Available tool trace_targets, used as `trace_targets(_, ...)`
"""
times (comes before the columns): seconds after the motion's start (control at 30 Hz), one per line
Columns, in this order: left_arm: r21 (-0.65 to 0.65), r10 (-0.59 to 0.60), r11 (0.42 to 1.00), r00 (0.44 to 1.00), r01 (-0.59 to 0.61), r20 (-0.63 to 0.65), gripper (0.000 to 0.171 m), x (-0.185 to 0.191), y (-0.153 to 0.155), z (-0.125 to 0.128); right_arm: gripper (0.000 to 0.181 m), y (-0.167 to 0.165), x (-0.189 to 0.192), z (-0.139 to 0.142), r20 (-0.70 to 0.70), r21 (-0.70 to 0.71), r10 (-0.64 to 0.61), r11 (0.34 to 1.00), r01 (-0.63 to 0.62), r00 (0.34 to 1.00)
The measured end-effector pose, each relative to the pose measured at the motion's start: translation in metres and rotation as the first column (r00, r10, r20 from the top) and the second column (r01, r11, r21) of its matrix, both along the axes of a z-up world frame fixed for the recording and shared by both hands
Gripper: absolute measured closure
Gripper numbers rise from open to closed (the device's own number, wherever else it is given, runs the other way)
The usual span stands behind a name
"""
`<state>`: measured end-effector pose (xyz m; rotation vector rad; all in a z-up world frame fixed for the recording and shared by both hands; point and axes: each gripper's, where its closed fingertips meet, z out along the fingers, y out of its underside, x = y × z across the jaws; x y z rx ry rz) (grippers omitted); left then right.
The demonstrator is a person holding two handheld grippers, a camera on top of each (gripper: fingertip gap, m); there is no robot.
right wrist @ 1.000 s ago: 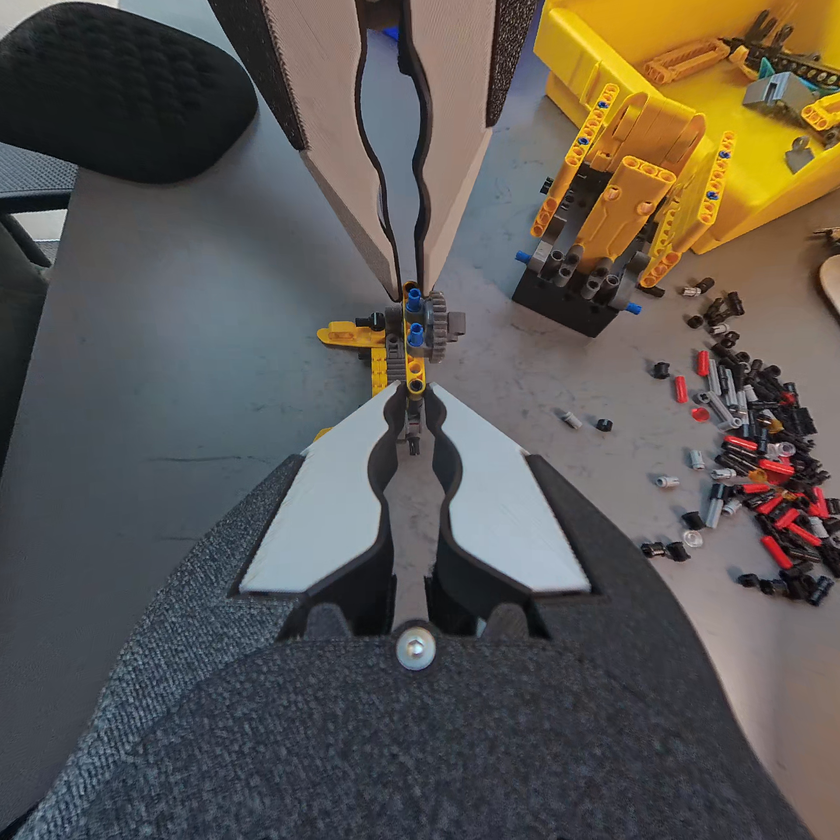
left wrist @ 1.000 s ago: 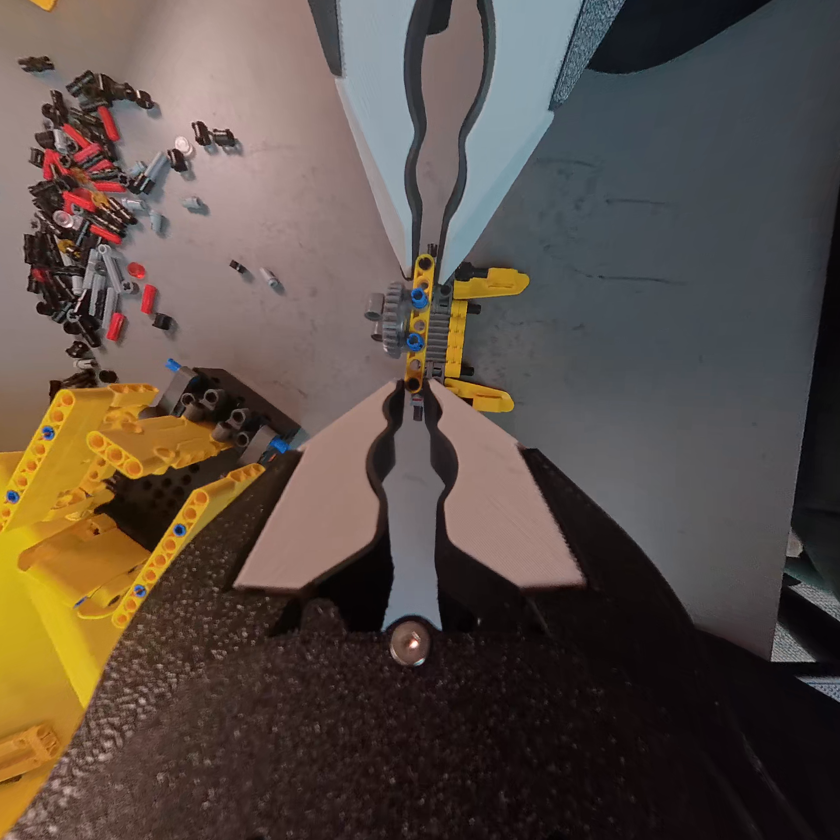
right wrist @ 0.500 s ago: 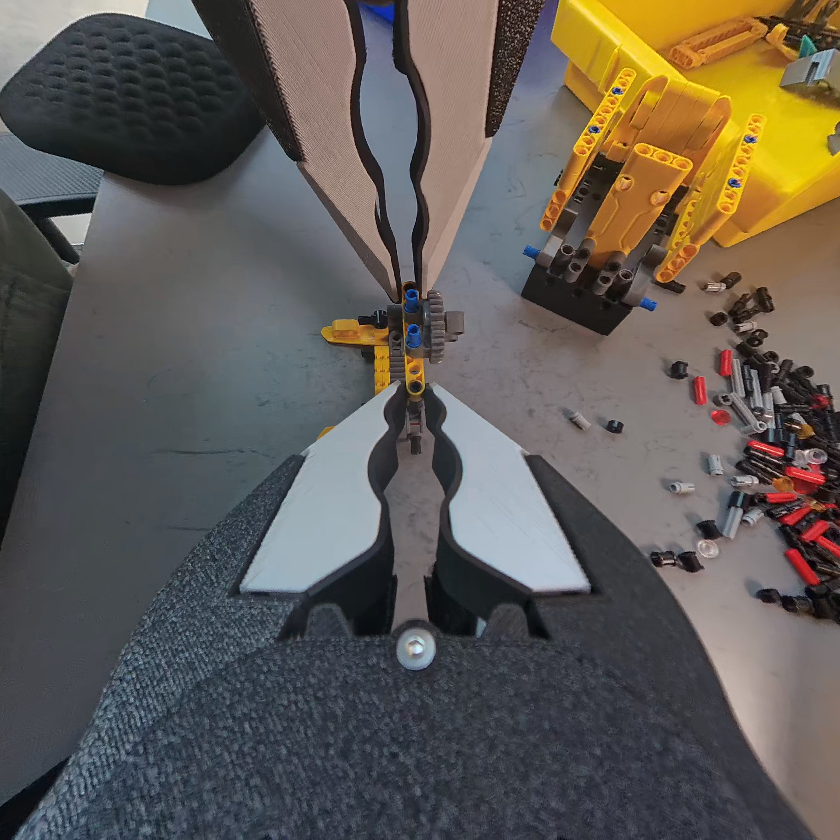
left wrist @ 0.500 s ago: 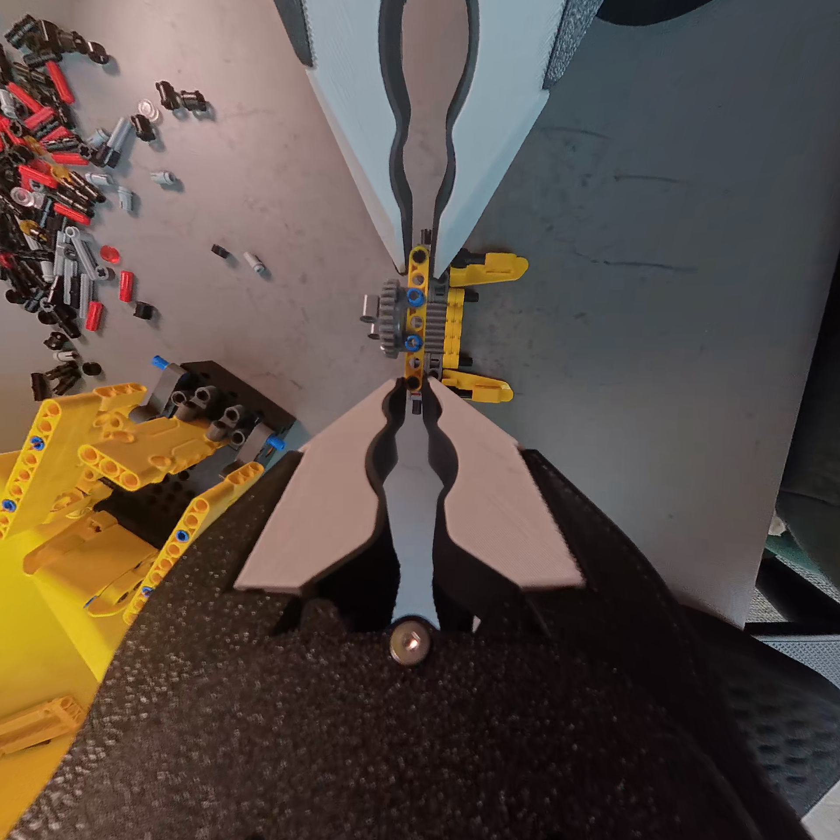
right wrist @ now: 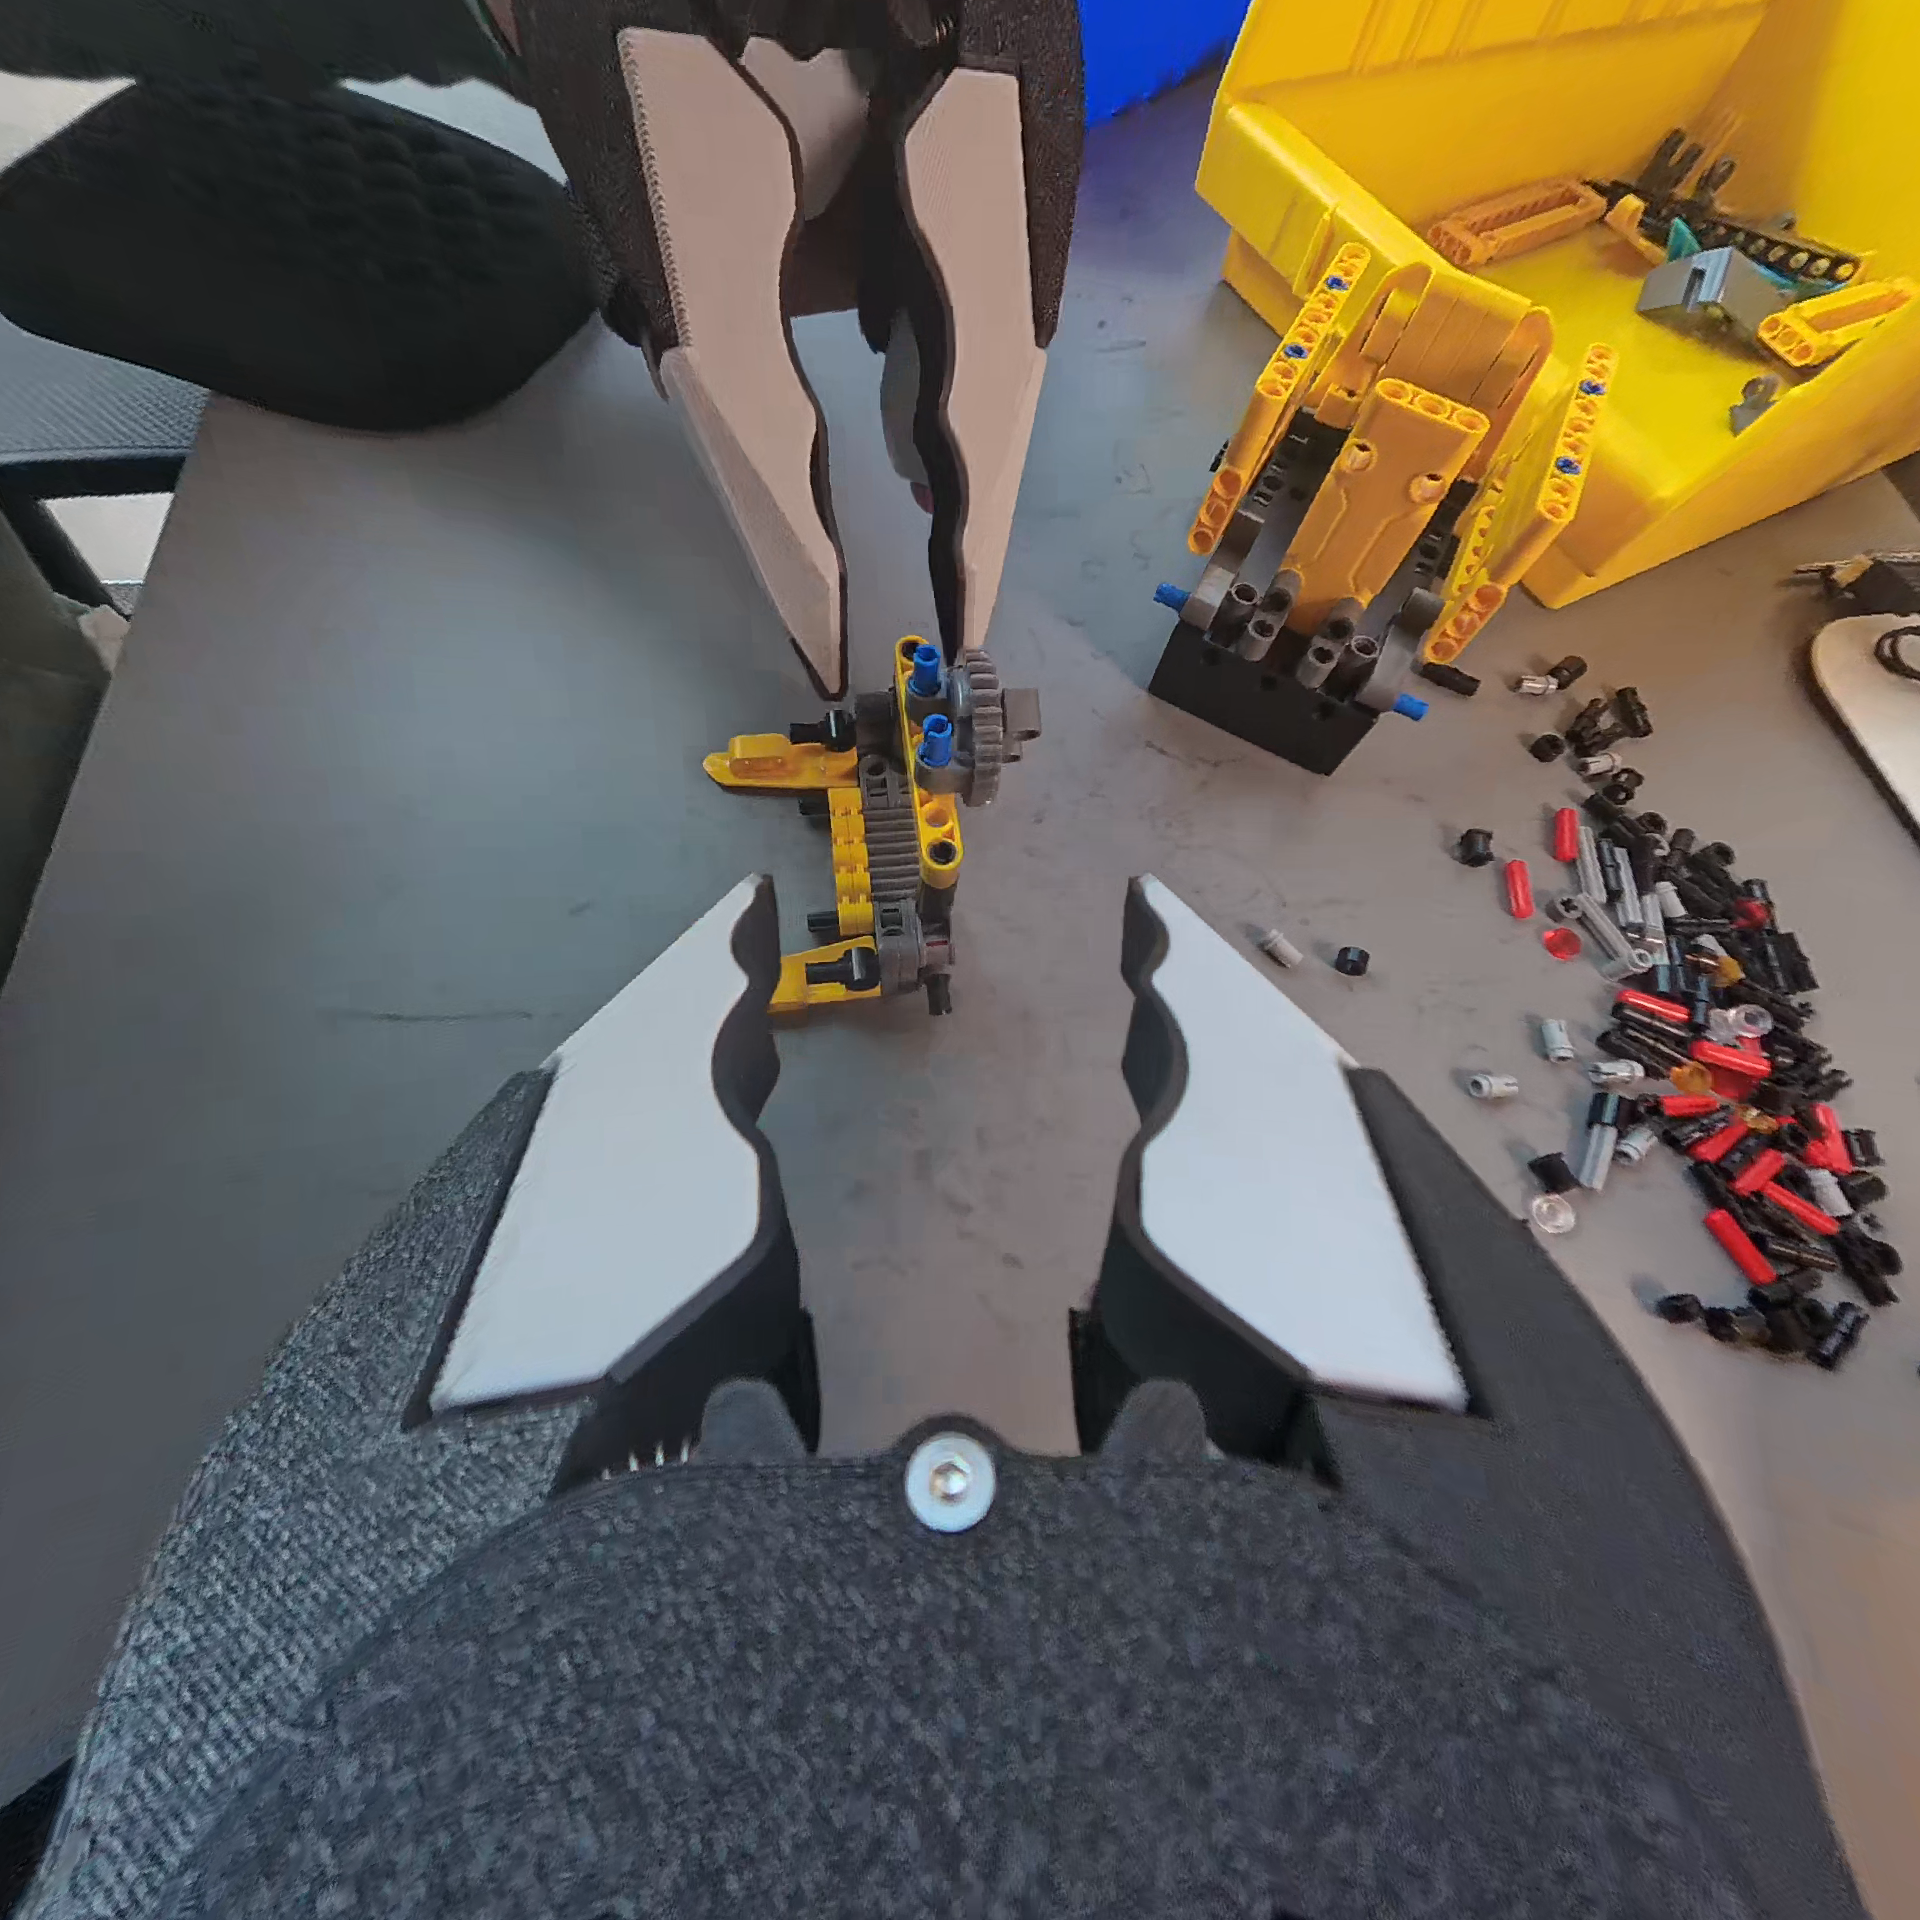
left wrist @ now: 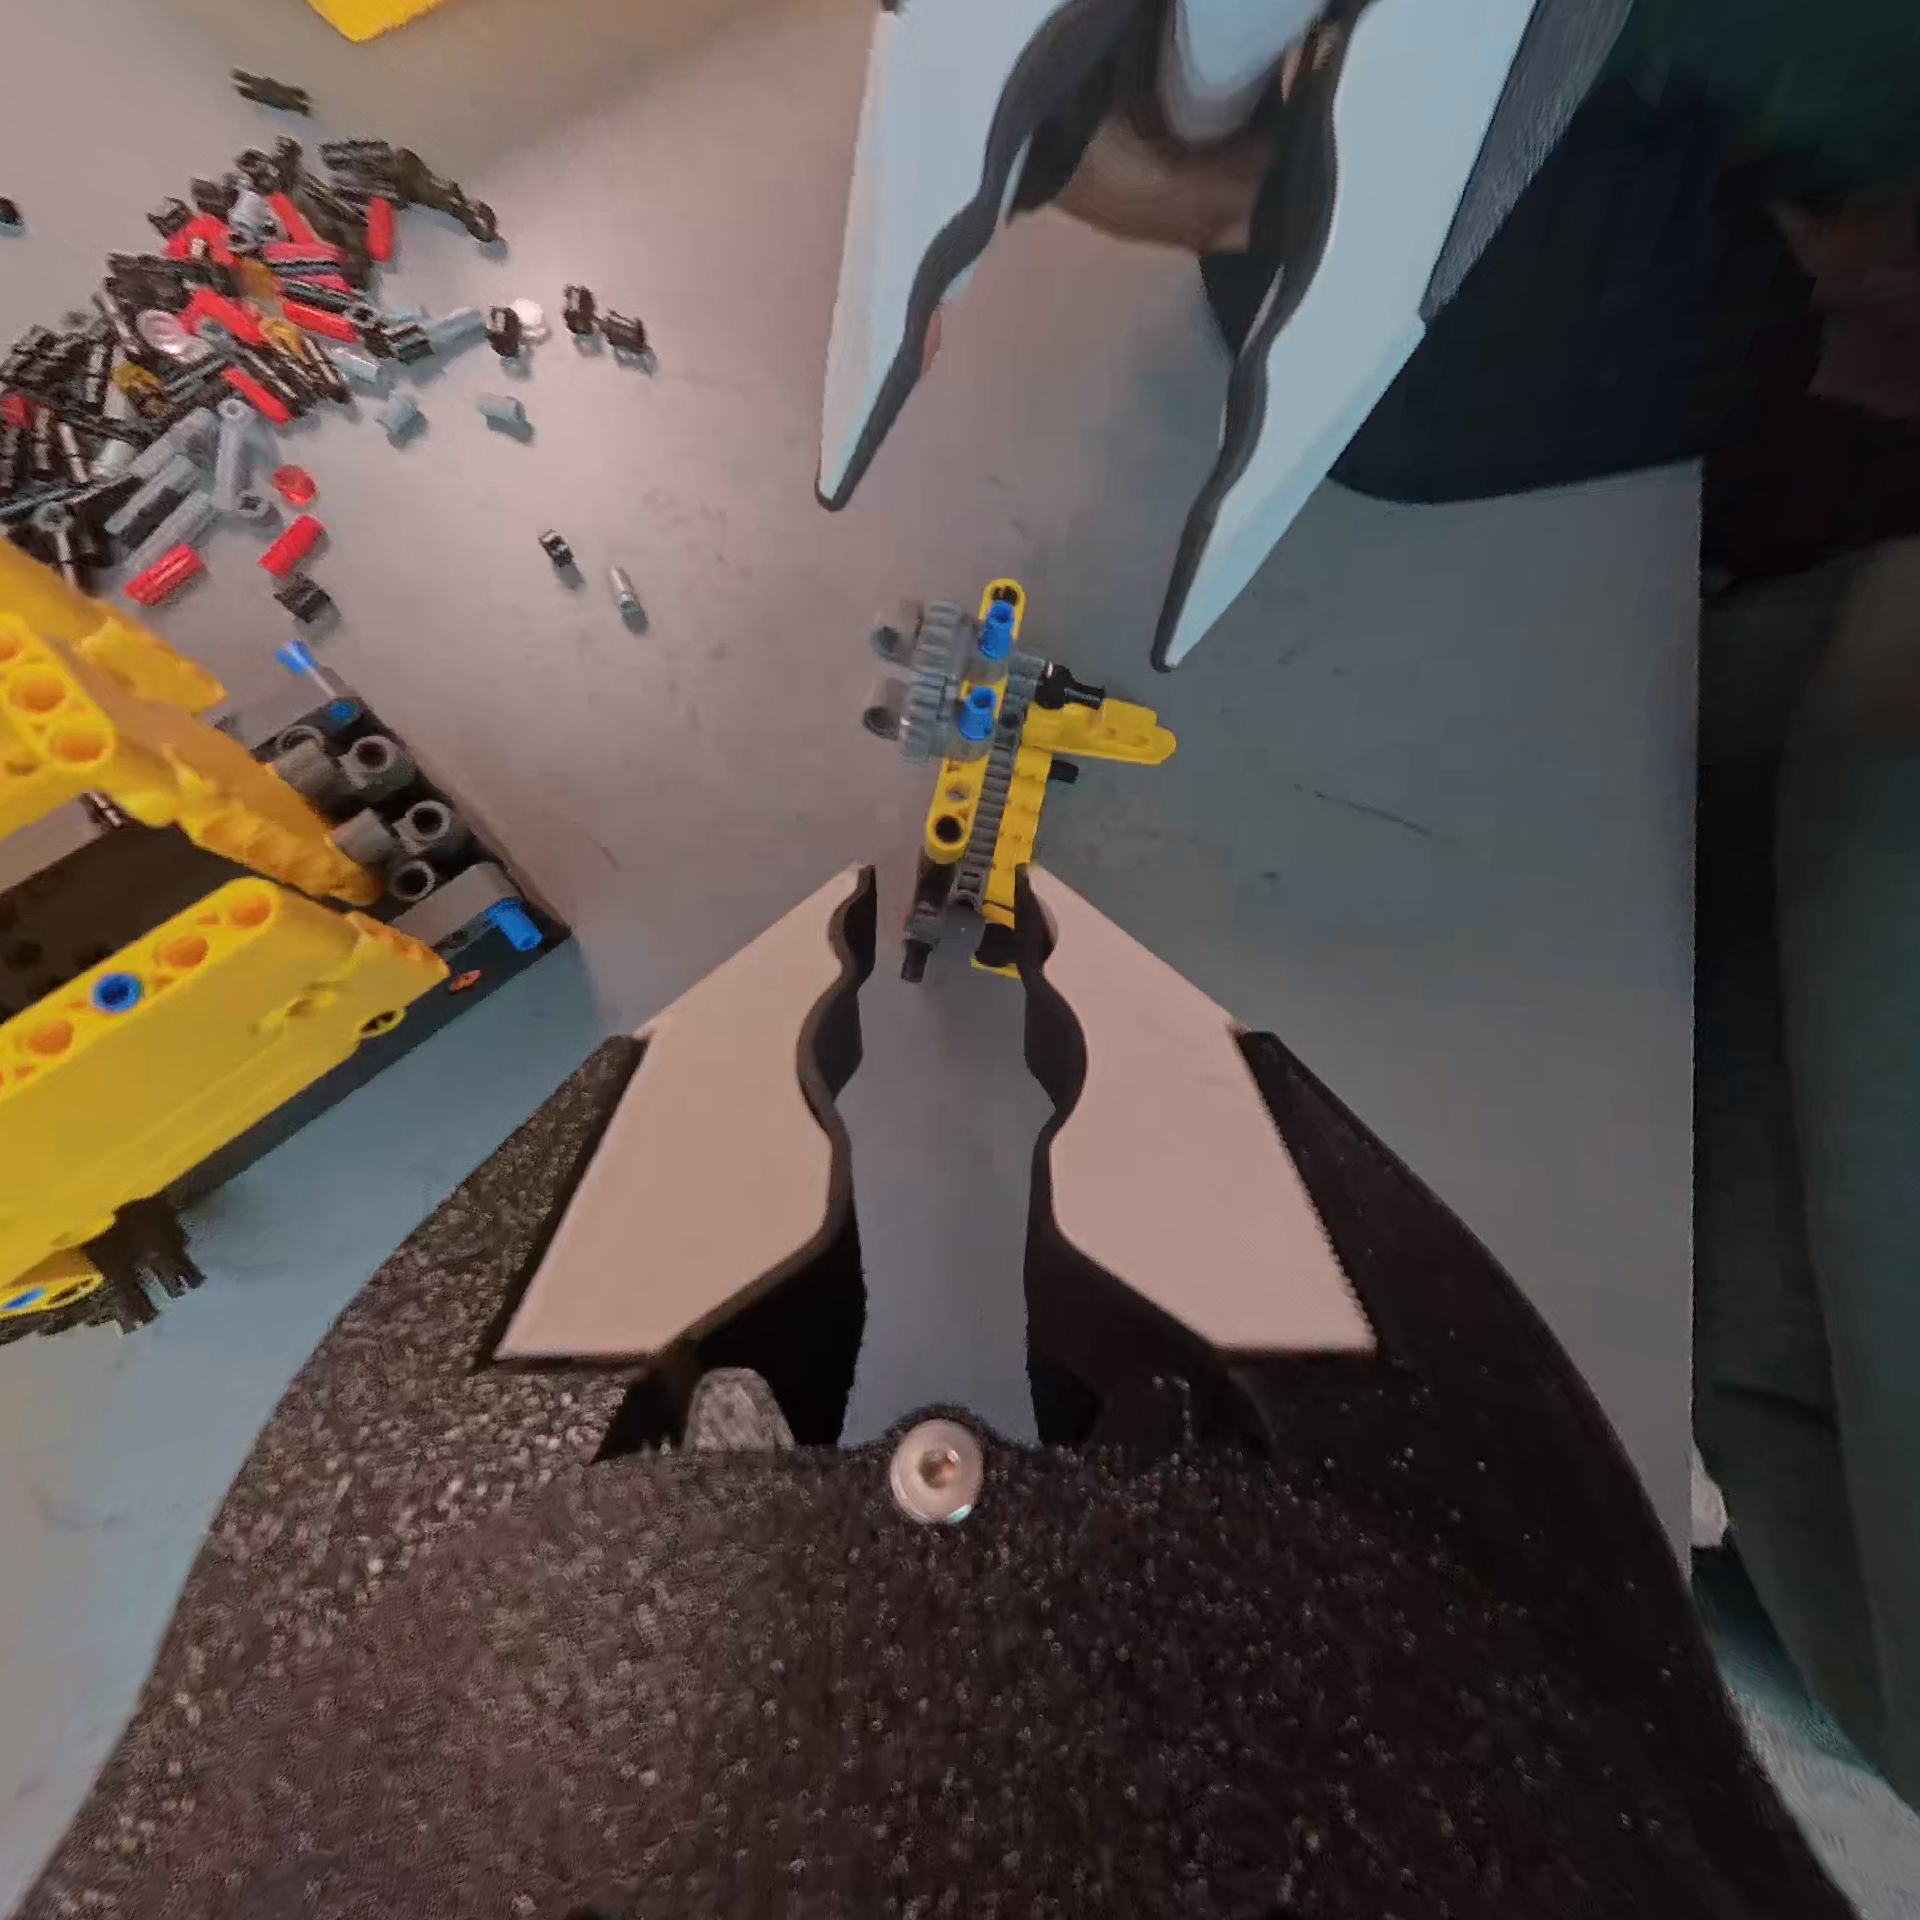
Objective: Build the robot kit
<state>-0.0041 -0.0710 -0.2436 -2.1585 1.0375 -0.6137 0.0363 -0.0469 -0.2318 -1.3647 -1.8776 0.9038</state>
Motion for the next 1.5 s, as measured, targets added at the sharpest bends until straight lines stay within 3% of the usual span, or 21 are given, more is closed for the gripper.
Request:
trace_targets(0.17,0.071,0.045,0.996,0.98,-0.06,0.193,0.146,0.002,0.008,0.007,0.113,-0.001,-0.009,-0.004,-0.01,-0.029,-0.016,0.999,0.016,1.0)
trace_targets(0.43,0.128,0.013,0.991,0.974,-0.043,0.227,0.149,0.004,0.001,0.014,0.167,0.005,-0.016,0.0,-0.094,-0.084,-0.054,0.995,0.046,0.994)
trace_targets(0.63,0.119,0.035,0.991,0.968,-0.066,0.248,0.15,0.002,0.001,0.016,0.16,0.004,-0.015,0.0,-0.101,-0.094,-0.054,0.995,0.045,0.993)
trace_targets(0.8,0.126,0.029,0.99,0.975,-0.057,0.22,0.154,0.008,0.0,0.012,0.144,0.005,-0.015,-0.001,-0.102,-0.073,-0.065,0.996,0.058,0.993)
trace_targets(0.93,0.131,0.032,0.99,0.981,-0.058,0.19,0.156,0.009,0.001,0.009,0.158,0.005,-0.014,0.004,-0.123,-0.1,-0.057,0.994,0.044,0.991)
trace_targets(1.2,0.151,0.041,0.987,0.99,-0.061,0.135,0.163,0.01,0.003,0.003,0.167,-0.002,-0.013,-0.01,-0.047,-0.057,-0.013,0.998,0.011,0.999)
trace_targets(1.5,0.23,0.045,0.971,0.996,-0.061,0.075,0.164,0.009,0.007,0.003,0.174,0.001,-0.012,-0.01,-0.057,-0.002,-0.016,1.0,0.016,0.998)
